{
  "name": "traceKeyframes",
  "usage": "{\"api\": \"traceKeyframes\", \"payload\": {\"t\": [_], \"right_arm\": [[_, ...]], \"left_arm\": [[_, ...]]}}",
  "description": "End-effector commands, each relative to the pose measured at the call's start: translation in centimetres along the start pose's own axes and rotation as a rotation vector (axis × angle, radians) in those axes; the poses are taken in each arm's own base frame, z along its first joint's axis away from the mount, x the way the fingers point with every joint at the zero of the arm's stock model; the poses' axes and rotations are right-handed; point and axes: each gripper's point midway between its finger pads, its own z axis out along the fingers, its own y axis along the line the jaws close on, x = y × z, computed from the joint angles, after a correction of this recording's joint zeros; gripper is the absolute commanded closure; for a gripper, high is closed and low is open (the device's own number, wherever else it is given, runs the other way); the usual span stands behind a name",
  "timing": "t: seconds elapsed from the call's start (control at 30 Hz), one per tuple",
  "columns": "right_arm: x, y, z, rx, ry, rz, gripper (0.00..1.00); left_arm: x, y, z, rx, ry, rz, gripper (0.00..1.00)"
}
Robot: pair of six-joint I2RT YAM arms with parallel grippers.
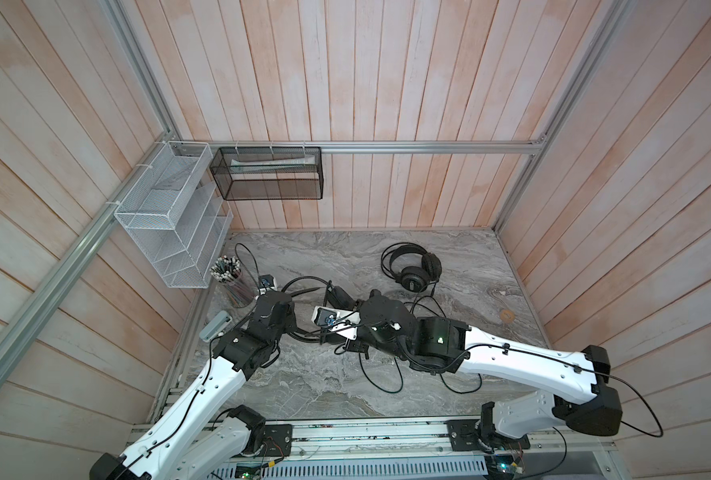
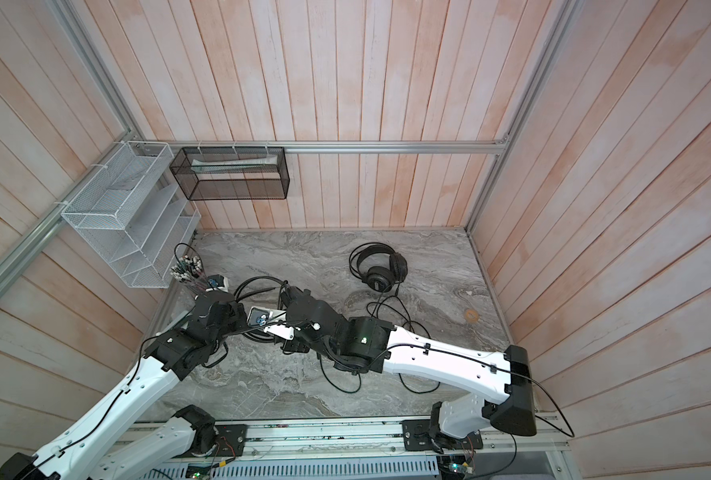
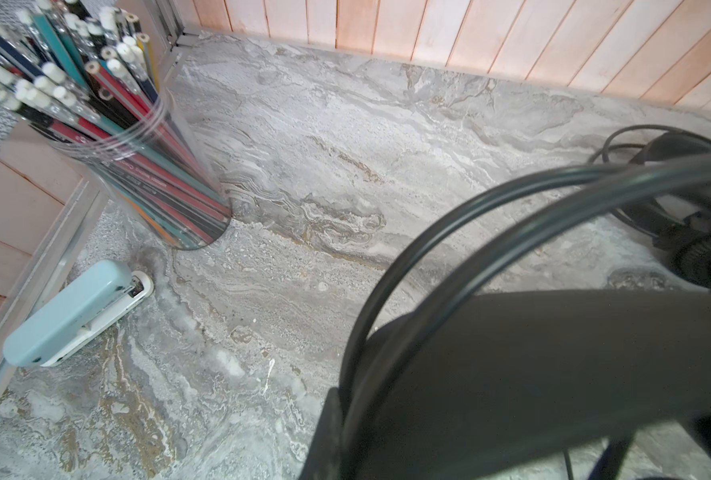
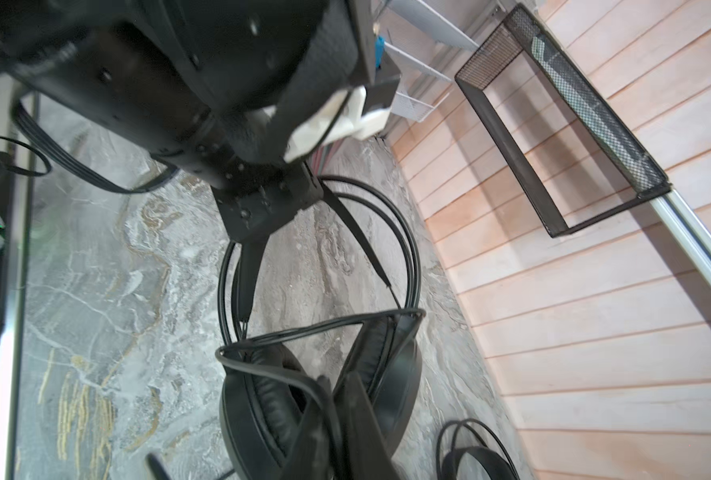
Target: Wrap the headphones
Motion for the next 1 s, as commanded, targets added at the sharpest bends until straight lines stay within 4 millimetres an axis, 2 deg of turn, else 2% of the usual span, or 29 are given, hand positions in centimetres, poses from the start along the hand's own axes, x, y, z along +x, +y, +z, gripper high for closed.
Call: {"api": "traceKeyframes", "payload": {"t": [0.0,0.07,0.23,0.3,0.43,0.53,0.63,0.8,0.87,0.97], "right_arm": [[-2.2,0.9,1.0,-0.069,-0.069,0.066,0.86],[-1.5,1.8,2.3,-0.092,-0.025,0.065,0.86],[-0.8,0.1,3.5,-0.015,0.022,0.08,0.86],[-0.8,-0.8,3.5,0.024,0.021,0.092,0.8],[-1.1,-1.4,2.7,0.047,0.001,0.124,0.68],[-1.8,-2.9,0.3,0.098,-0.082,0.167,0.53],[-2.6,-6.0,-3.8,0.194,-0.22,0.246,0.41],[-0.7,-12.1,-11.0,0.356,-0.474,0.469,0.29],[1.0,-12.7,-11.7,0.354,-0.511,0.519,0.24],[3.3,-11.3,-10.0,0.289,-0.495,0.551,0.23]], "left_arm": [[-0.3,-1.5,-0.2,0.084,-0.013,-0.014,1.0],[-0.3,-1.7,-0.3,0.095,0.003,-0.017,1.0],[-0.1,-2.5,-0.5,0.132,0.032,-0.02,1.0],[0.0,-2.4,-0.6,0.134,0.033,-0.026,1.0],[-0.6,-1.8,-1.3,0.109,0.023,-0.075,1.0],[-2.8,-1.7,-3.3,0.138,-0.037,-0.138,1.0],[-5.8,-2.0,-5.8,0.188,-0.1,-0.193,1.0],[-10.4,-3.6,-10.1,0.313,-0.172,-0.254,1.0],[-11.9,-4.1,-11.6,0.356,-0.197,-0.277,1.0],[-14.5,-4.2,-14.0,0.39,-0.247,-0.308,1.0]]}}
